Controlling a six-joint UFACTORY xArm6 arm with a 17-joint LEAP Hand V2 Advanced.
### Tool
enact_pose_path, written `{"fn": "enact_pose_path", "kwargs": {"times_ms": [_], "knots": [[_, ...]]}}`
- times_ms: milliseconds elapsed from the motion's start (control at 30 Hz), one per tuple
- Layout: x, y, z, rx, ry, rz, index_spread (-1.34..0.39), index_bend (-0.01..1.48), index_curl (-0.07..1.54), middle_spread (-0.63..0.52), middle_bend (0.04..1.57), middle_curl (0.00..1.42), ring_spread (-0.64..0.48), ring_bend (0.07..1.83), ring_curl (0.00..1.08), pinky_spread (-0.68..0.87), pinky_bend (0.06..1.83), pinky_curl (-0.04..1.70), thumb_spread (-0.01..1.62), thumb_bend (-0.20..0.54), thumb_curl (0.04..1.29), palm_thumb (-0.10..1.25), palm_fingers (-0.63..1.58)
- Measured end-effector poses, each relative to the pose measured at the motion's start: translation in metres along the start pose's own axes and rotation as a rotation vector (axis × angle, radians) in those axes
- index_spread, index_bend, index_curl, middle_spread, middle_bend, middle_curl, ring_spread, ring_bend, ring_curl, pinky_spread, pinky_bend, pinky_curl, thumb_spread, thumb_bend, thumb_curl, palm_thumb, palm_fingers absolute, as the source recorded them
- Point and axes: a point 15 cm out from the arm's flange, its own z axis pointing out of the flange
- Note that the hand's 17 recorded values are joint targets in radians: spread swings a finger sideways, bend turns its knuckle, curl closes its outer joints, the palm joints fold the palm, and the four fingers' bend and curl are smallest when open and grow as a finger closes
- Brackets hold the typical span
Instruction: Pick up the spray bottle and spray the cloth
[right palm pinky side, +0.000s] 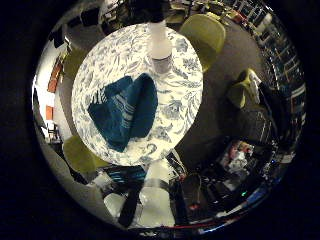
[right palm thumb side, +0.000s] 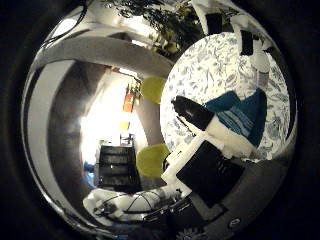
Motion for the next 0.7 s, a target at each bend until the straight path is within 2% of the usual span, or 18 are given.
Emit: {"fn": "enact_pose_path", "kwargs": {"times_ms": [200,333,433,533,700], "knots": [[0.045,-0.021,-0.028,0.112,-0.045,0.088,-0.38,0.26,0.51,-0.23,0.65,0.59,-0.24,0.83,0.51,-0.27,0.54,0.85,1.01,-0.025,0.34,0.66,0.51],[0.07,-0.037,-0.043,0.232,-0.12,0.109,-0.39,0.29,0.52,-0.25,0.69,0.6,-0.25,0.84,0.51,-0.27,0.49,0.86,1.02,-0.025,0.34,0.66,0.57],[0.101,-0.037,-0.046,0.283,-0.156,0.151,-0.38,0.27,0.53,-0.25,0.7,0.61,-0.26,0.87,0.52,-0.28,0.48,0.88,1.02,-0.024,0.35,0.67,0.56],[0.126,-0.037,-0.042,0.309,-0.203,0.186,-0.36,0.23,0.52,-0.23,0.66,0.61,-0.25,0.87,0.52,-0.27,0.49,0.9,1.02,-0.024,0.35,0.67,0.46],[0.157,-0.039,-0.021,0.326,-0.299,0.229,-0.28,0.2,0.5,-0.13,0.55,0.56,-0.12,0.71,0.48,-0.07,0.42,0.87,1.03,-0.026,0.35,0.66,0.21]]}}
